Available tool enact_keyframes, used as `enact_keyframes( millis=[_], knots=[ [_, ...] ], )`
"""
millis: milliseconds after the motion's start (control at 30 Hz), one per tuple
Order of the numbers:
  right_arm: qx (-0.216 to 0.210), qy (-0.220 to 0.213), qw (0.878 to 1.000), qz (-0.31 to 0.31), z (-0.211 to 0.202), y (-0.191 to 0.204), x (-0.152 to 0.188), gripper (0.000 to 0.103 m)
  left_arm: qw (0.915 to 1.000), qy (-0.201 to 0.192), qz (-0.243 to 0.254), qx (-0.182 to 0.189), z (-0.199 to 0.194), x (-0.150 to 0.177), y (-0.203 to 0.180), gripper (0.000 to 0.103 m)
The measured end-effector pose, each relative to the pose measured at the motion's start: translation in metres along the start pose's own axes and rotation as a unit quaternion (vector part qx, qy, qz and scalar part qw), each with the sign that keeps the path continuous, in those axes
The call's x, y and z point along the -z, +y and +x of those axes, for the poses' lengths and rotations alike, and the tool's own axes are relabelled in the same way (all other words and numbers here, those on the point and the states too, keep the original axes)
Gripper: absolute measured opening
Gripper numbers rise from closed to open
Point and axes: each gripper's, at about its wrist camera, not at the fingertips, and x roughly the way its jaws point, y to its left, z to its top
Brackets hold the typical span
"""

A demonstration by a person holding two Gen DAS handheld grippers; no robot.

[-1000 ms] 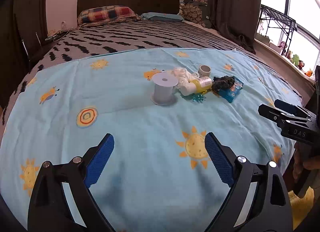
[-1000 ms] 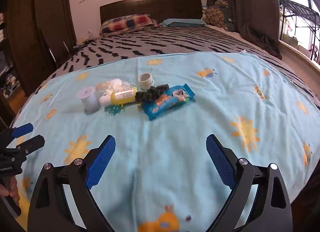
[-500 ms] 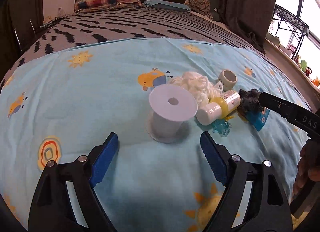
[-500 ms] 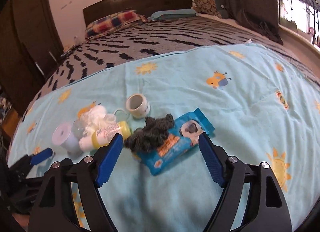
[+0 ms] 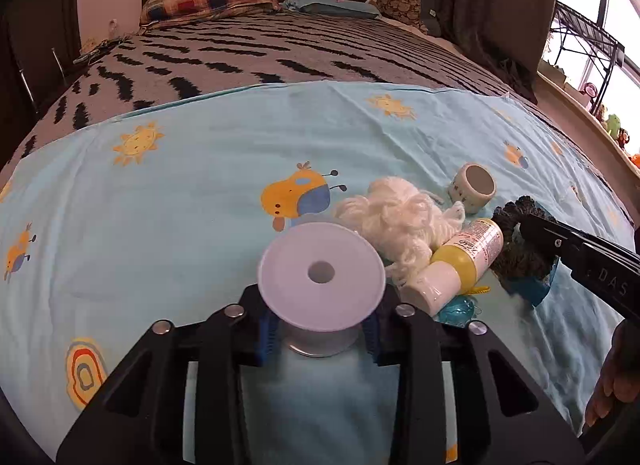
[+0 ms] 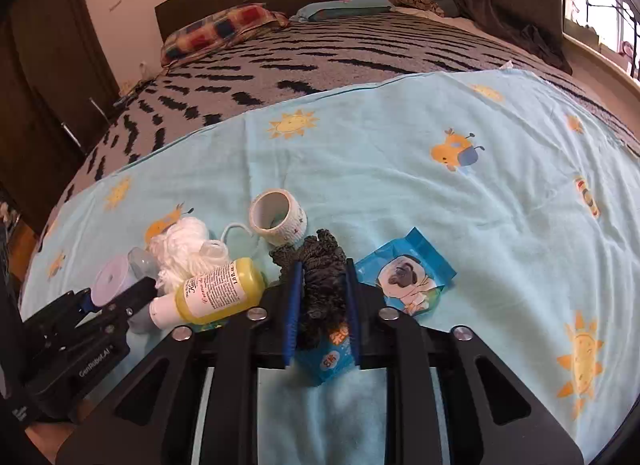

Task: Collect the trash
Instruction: 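Grasp the white spool with the left tool while the right tool grasps the black scrunchie, then carry the spool and scrunchie down to the black bin with both tools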

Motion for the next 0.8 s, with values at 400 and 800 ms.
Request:
enact_keyframes(
  millis=[400,800],
  knots=[
    [-0.015,-0.033,0.998,-0.042,-0.054,0.004,0.008,0.012,0.9997,-0.021,0.015,0.001,-0.054,0.007,-0.005,0.032],
    [-0.050,-0.063,0.991,-0.108,-0.146,0.012,0.073,0.012,0.9962,-0.056,0.054,0.038,-0.162,0.080,-0.036,0.032]
  ],
)
